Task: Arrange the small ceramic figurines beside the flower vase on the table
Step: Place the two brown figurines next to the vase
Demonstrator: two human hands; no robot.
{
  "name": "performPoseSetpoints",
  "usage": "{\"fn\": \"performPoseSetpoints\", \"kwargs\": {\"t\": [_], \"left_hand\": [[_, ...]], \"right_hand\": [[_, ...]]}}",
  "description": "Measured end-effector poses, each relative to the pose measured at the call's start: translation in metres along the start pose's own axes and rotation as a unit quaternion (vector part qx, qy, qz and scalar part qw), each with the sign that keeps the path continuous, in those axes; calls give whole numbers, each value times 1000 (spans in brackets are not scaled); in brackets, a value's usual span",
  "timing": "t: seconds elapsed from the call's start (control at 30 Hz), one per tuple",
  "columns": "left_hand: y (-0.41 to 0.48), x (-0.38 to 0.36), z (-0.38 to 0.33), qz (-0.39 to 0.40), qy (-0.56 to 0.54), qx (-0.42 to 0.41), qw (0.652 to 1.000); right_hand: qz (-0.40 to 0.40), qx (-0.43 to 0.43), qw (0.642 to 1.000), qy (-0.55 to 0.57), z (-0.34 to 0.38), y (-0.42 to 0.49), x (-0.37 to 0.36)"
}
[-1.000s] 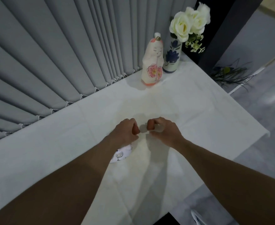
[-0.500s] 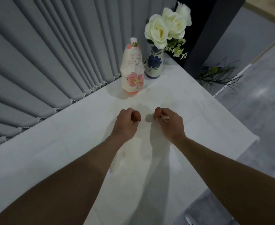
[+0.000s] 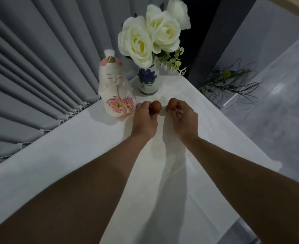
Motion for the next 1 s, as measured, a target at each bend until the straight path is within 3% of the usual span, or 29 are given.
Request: {"fn": "performPoseSetpoints", "kwargs": {"t": [0.33, 0.6, 0.83, 1.0], "left_hand": [[12, -5, -4, -30, -44, 14, 998], [11, -2, -6, -14, -41, 2, 999], [3, -2, -9, 46, -49, -10, 998], [-18, 9, -5, 88, 2, 14, 996]], "right_hand": [[-15, 83, 996, -13, -9, 1, -4], [11, 58, 998, -37, -22, 3, -13], [3, 50, 998, -37, -18, -1, -10], [10, -19, 999, -44, -15, -28, -6]]}}
Point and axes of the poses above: each hand's wrist, its own y-axis towards the middle knuckle, its own x-axis out of the back of the hand, z = x × y, the point moved 7 cm from there along y, towards the middle knuckle, and after that the axes turned 5 degrees about -x, right-handed, at the moved point
